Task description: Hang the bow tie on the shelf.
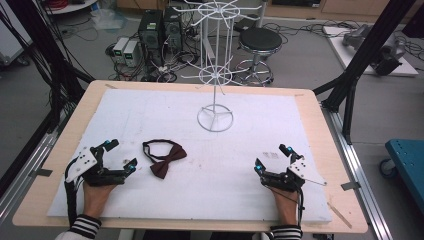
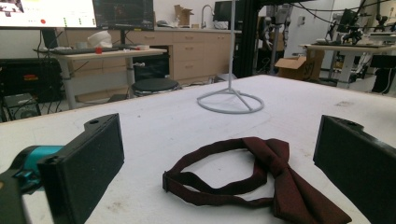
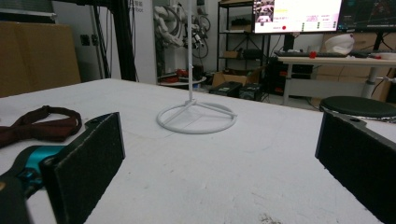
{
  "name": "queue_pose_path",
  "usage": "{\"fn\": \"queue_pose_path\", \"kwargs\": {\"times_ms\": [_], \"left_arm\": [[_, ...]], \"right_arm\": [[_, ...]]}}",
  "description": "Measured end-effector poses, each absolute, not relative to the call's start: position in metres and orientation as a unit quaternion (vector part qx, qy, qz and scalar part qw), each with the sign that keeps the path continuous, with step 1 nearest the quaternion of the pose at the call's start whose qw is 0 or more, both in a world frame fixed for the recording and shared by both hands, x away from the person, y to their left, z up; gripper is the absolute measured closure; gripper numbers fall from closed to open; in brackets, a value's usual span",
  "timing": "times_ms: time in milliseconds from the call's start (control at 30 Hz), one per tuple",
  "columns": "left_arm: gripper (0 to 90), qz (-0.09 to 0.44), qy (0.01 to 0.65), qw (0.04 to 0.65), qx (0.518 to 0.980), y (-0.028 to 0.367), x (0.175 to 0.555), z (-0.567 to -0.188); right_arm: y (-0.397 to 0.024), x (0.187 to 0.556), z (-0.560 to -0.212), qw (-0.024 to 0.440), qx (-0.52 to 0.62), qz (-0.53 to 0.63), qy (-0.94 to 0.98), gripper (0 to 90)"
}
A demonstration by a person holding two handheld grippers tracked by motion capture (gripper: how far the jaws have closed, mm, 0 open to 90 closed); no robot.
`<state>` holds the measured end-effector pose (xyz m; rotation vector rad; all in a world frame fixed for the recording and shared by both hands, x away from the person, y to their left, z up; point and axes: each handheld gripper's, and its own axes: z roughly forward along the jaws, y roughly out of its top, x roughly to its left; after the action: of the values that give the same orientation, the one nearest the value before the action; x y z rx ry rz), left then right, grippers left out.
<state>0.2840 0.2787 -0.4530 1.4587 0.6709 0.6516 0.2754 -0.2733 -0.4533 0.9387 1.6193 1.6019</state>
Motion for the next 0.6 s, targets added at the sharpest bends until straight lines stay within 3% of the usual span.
{"fn": "queue_pose_path", "kwargs": {"times_ms": [600], "left_arm": [[2.2,0.290,0.290,0.646,0.643,0.2780,0.2837,-0.4528]], "right_arm": [[-0.2728,0.2748,-0.4535,0.338,0.358,0.611,0.619,0.6]]}}
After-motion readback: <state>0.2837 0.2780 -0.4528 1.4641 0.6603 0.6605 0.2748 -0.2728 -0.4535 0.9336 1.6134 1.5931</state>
